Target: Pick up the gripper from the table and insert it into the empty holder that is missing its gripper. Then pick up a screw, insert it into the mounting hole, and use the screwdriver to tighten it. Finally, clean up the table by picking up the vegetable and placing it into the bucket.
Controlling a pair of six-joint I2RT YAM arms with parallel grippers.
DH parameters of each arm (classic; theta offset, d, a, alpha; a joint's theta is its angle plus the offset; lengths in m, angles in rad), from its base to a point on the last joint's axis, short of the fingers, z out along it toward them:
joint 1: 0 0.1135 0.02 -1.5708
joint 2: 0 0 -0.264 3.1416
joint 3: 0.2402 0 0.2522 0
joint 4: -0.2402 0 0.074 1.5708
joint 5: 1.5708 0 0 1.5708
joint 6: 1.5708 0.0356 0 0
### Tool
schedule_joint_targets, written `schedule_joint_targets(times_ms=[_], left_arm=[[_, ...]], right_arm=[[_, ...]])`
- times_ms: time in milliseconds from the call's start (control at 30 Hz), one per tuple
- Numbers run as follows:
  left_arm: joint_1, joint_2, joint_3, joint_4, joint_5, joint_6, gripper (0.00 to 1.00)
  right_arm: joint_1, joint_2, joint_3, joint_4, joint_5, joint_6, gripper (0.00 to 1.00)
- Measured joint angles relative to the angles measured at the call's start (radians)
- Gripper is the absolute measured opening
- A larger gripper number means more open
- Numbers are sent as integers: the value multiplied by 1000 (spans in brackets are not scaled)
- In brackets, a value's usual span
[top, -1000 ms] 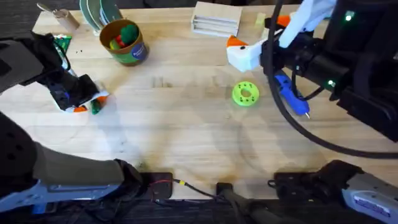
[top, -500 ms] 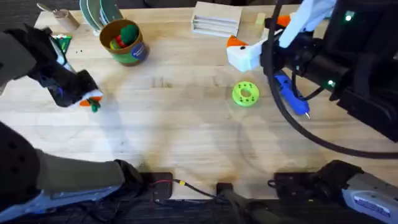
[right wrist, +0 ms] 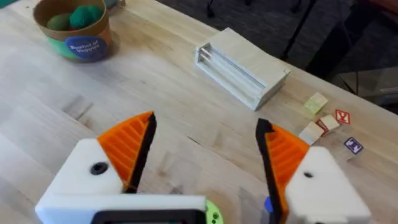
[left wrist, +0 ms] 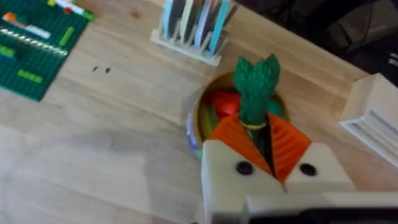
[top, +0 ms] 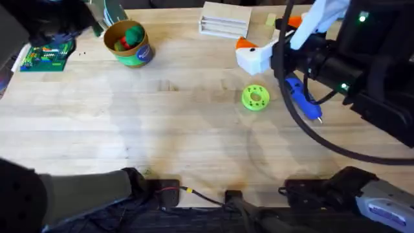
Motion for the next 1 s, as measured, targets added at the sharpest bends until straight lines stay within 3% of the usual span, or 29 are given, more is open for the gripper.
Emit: schedule_joint_targets(times_ms=[200,467,533,667,733,1000], left_arm=[[-77,106,0,151,24,-30,40],[-80,168,0,172,28,-52,64],[-80,167,0,174,28,-57,297],[-80,167,0,173,28,-58,921],[-80,167,0,172,35,-64,987],[-80,90,0,67,46,-21,995]], right_arm=[[0,0,0,-18,0,0,991],[0,0,0,-49,0,0,992],[0,0,0,-49,0,0,991],[0,0,0,-48,0,0,992],[0,0,0,-48,0,0,991],[-1,0,8,-89,0,18,992]])
